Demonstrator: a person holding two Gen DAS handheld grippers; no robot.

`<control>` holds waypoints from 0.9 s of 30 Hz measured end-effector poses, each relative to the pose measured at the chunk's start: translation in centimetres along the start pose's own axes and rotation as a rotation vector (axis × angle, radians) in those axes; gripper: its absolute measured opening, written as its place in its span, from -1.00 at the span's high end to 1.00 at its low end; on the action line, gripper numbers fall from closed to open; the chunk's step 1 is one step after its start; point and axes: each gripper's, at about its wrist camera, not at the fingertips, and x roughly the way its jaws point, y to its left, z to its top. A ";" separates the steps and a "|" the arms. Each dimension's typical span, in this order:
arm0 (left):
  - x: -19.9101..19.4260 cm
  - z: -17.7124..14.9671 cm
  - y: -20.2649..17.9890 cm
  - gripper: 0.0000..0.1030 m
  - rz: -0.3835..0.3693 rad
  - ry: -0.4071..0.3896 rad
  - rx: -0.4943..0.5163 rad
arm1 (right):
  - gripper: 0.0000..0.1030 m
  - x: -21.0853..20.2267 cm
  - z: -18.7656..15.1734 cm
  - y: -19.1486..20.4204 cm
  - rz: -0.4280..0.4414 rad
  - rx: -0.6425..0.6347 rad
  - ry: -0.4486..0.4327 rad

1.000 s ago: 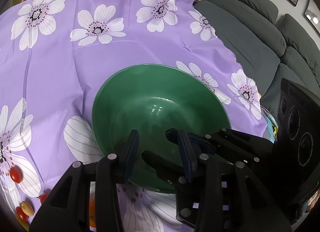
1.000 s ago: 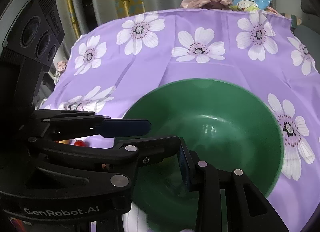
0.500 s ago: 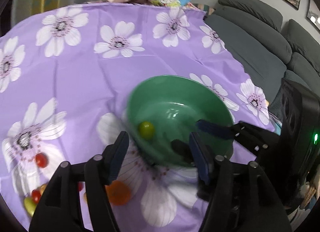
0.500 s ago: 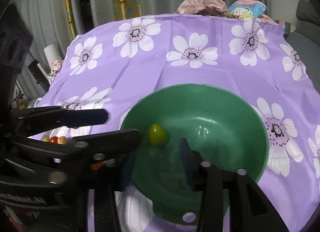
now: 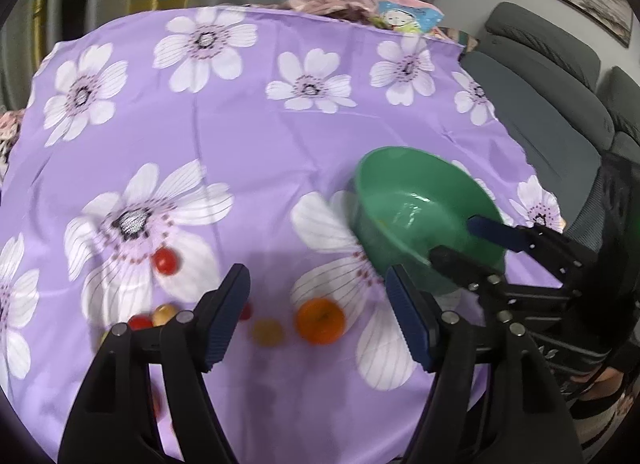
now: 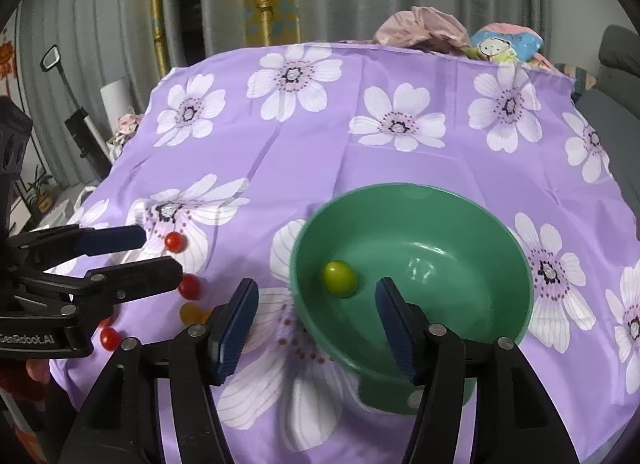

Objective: Organize fruits
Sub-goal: 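Move the left tool back toward the large orange on the cloth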

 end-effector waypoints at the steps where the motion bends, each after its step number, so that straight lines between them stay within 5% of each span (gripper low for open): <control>1: -0.2 -0.3 0.4 -0.38 0.008 0.002 -0.007 | -0.21 -0.1 0.0 0.4 0.006 -0.007 0.001; 16: -3.6 -5.8 7.8 -0.38 0.160 0.044 -0.105 | -0.24 1.0 -1.4 5.4 0.181 -0.080 0.083; 27: -4.3 -9.6 9.8 -0.38 0.090 0.105 -0.161 | -0.24 2.5 -3.2 8.2 0.255 -0.142 0.158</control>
